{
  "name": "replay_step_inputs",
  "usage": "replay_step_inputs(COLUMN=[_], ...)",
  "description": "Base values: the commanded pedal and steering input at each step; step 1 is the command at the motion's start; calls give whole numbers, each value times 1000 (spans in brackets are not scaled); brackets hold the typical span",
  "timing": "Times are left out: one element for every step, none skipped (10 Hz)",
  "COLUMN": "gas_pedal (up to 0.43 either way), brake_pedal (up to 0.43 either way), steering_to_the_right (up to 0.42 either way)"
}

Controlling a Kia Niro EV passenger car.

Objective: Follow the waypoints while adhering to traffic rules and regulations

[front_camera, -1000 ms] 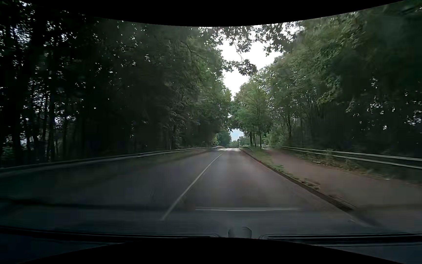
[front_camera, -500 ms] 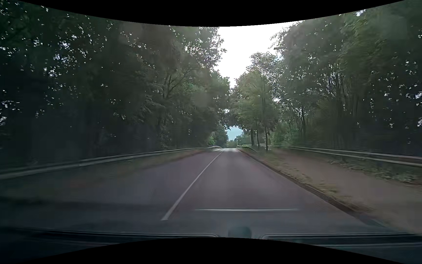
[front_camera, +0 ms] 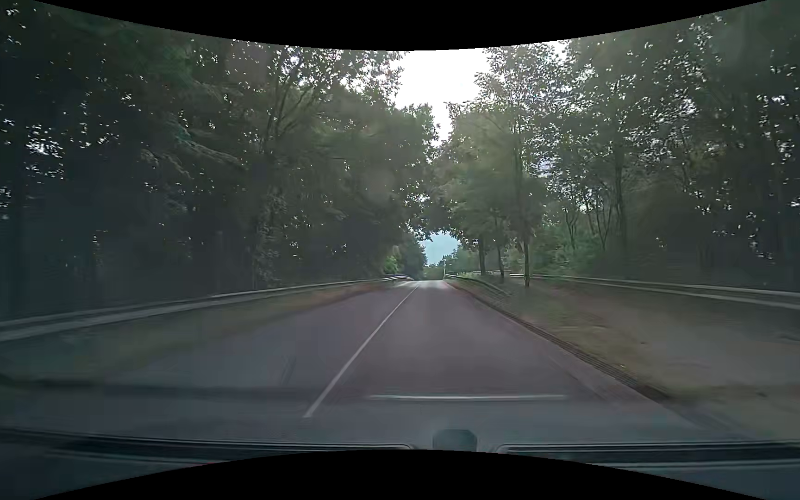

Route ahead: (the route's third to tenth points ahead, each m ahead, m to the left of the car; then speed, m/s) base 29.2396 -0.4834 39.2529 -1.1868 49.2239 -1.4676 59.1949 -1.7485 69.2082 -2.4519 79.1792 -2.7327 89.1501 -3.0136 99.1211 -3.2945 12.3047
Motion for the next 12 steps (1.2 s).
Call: replay_step_inputs(gas_pedal=[169,177,177,177,177,177,177,177,177,177,177,177], brake_pedal=[0,0,0,0,0,0,0,0,0,0,0,0], steering_to_the_right=[7,6,6,6,6,6,6,6,5,3,1,0])
